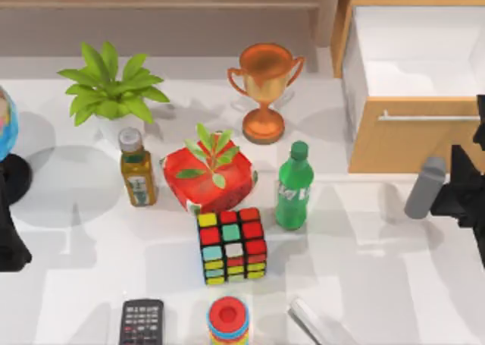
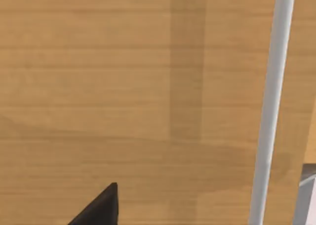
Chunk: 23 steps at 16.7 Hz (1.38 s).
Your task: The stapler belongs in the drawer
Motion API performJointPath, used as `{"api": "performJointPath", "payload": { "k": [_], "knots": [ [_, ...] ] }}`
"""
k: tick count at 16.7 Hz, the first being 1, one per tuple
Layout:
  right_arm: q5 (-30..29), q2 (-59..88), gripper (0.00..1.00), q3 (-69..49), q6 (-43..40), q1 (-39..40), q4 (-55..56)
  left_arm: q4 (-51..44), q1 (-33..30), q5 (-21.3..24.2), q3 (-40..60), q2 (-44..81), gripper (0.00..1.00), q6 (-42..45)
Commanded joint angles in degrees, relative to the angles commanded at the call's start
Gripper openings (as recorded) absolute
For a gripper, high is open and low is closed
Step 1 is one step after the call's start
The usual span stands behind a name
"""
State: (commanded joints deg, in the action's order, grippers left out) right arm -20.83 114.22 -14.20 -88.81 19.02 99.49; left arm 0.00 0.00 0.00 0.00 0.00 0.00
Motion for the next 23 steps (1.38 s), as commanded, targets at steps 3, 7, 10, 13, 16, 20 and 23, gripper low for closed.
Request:
{"api": "performJointPath", "payload": {
  "k": [3, 7, 10, 13, 16, 20, 23],
  "knots": [
    [-1.13, -0.23, 1.00, 2.55, -0.01, 1.00, 2.08, 0.00, 0.00, 0.00, 0.00, 0.00, 1.00, 0.00],
    [-1.14, 2.78, 1.00, 2.77, -0.02, 0.90, 1.09, 0.00, 0.00, 0.00, 0.00, 0.00, 1.00, 0.00],
    [-0.39, 1.20, 1.00, 2.28, 1.47, 1.87, 0.33, 0.00, 0.00, 0.00, 0.00, 0.00, 1.00, 0.00],
    [2.30, -4.86, 1.00, 0.16, 7.47, 5.09, -3.69, 0.00, 0.00, 0.00, 0.00, 0.00, 1.00, 0.00],
    [5.78, -13.10, 1.00, -4.22, 16.95, 8.93, -11.75, 0.00, 0.00, 0.00, 0.00, 0.00, 1.00, 0.00],
    [10.54, -23.23, 1.00, -13.81, 32.97, 14.11, -29.13, 0.00, 0.00, 0.00, 0.00, 0.00, 1.00, 0.00],
    [14.13, -27.72, 1.00, -21.70, 45.83, 18.59, -47.20, 0.00, 0.00, 0.00, 0.00, 0.00, 1.00, 0.00]
  ]
}}
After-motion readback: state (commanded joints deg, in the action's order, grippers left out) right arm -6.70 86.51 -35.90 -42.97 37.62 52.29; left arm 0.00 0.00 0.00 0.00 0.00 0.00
